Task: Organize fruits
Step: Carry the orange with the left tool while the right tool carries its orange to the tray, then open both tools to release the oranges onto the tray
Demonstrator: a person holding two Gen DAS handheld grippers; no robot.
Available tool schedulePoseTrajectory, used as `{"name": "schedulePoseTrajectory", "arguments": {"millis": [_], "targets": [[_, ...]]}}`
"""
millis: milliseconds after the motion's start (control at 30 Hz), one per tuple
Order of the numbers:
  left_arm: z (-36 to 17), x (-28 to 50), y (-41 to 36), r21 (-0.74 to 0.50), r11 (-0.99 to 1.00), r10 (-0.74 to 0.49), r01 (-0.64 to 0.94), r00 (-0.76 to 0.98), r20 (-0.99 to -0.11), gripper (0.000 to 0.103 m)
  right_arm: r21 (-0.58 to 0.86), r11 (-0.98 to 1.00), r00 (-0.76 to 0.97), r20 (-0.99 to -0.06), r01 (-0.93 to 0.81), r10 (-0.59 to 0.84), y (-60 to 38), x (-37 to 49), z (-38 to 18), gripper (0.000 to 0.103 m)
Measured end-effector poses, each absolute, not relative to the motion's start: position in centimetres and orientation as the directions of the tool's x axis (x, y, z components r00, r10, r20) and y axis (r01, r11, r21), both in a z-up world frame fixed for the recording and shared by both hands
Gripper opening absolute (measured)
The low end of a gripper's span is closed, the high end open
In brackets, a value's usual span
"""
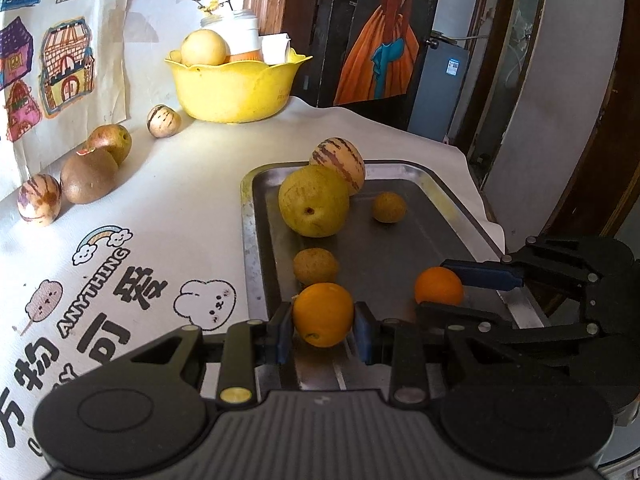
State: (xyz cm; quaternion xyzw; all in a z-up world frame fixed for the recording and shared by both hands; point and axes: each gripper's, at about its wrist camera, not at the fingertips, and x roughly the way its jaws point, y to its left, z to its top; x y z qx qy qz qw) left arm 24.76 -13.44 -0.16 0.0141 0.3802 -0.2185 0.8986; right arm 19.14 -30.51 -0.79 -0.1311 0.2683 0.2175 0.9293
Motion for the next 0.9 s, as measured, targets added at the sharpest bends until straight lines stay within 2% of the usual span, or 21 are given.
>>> {"name": "schedulePoseTrajectory", "arguments": {"millis": [167, 233, 333, 533, 600, 667, 800, 900], "targets": [[0.0, 24.9, -13.2, -0.16, 0.906, -0.386, 0.393, 0.607, -0.695, 0.035, -0.119, 0.877, 0.764, -0.554, -0.465, 0.33, -30.7, 19.1, -0.7, 0.039], [0.1, 24.8, -13.1, -0.17, 0.905, -0.391, 0.389, 0.605, -0.694, 0.041, -0.114, 0.882, 0.768, -0.551, -0.458, 0.327, -30.9, 18.9, -0.6, 0.042], [0.6, 24.3, -13.1, -0.18, 0.904, -0.4, 0.388, 0.614, -0.68, 0.053, -0.098, 0.893, 0.777, -0.542, -0.438, 0.322, -31.3, 18.2, -0.4, 0.047], [2.0, 22.7, -12.0, -0.207, 0.915, -0.394, 0.347, 0.653, -0.647, 0.08, -0.055, 0.923, 0.802, -0.517, -0.38, 0.299, -32.2, 16.0, 0.6, 0.067], [2.4, 21.9, -11.5, -0.212, 0.922, -0.381, 0.323, 0.675, -0.632, 0.094, -0.033, 0.932, 0.809, -0.508, -0.36, 0.295, -32.5, 15.0, 1.1, 0.075], [2.7, 21.1, -10.9, -0.21, 0.932, -0.361, 0.296, 0.693, -0.624, 0.103, -0.011, 0.94, 0.816, -0.499, -0.341, 0.29, -32.8, 14.1, 1.6, 0.08], [2.9, 19.9, -9.8, -0.2, 0.948, -0.317, 0.246, 0.707, -0.632, 0.103, 0.027, 0.944, 0.826, -0.476, -0.328, 0.301, -32.7, 12.2, 2.8, 0.096], [3.1, 18.5, -8.6, -0.203, 0.956, -0.293, 0.211, 0.719, -0.63, 0.103, 0.023, 0.945, 0.842, -0.447, -0.327, 0.302, -32.0, 10.4, 3.5, 0.102]]}}
